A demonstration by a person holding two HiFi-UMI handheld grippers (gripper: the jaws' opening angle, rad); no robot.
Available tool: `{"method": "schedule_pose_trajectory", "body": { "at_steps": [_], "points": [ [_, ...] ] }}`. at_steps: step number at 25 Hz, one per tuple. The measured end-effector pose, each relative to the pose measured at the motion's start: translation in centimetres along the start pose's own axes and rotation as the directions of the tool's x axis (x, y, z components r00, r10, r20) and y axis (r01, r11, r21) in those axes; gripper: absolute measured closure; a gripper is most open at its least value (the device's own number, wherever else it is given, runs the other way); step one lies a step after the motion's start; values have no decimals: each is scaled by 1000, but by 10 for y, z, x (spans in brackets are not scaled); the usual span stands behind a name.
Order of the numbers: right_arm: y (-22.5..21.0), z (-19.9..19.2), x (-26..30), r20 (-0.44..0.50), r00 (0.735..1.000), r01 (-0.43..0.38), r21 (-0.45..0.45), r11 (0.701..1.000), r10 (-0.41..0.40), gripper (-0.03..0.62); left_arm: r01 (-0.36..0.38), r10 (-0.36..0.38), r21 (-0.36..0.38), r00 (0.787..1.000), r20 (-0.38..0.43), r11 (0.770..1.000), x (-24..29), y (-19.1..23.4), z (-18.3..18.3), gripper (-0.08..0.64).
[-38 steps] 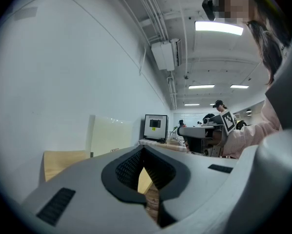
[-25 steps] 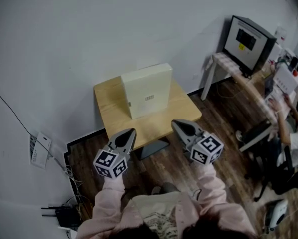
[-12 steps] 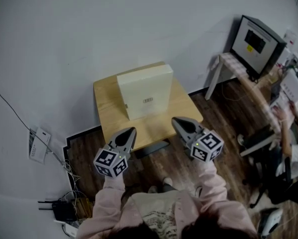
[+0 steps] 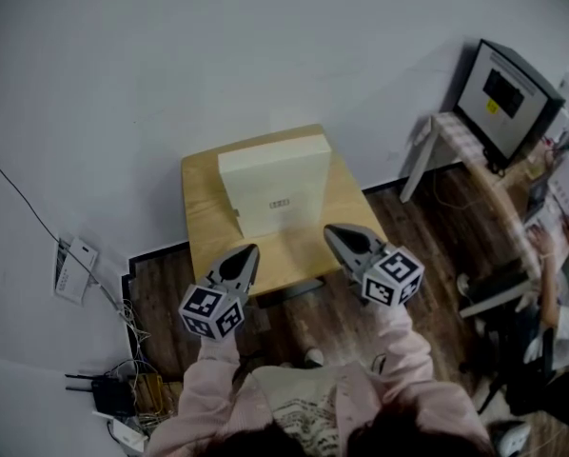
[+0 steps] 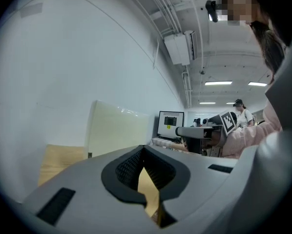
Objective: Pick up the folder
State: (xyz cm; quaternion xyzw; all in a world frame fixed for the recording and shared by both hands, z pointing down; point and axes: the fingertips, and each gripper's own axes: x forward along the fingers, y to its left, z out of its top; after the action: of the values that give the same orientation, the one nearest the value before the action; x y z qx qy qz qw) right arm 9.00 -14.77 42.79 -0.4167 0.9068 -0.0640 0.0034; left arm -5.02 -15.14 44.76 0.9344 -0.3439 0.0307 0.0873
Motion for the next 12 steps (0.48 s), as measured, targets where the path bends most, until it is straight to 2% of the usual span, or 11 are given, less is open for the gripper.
{"method": "schedule_pose_trajectory", "body": {
  "at_steps": [12],
  "points": [
    [-24,-10,15,-19,997,-77,22,997,78,607,-96,96,-45,995,-2,994,12,5,-12,569]
  ]
}}
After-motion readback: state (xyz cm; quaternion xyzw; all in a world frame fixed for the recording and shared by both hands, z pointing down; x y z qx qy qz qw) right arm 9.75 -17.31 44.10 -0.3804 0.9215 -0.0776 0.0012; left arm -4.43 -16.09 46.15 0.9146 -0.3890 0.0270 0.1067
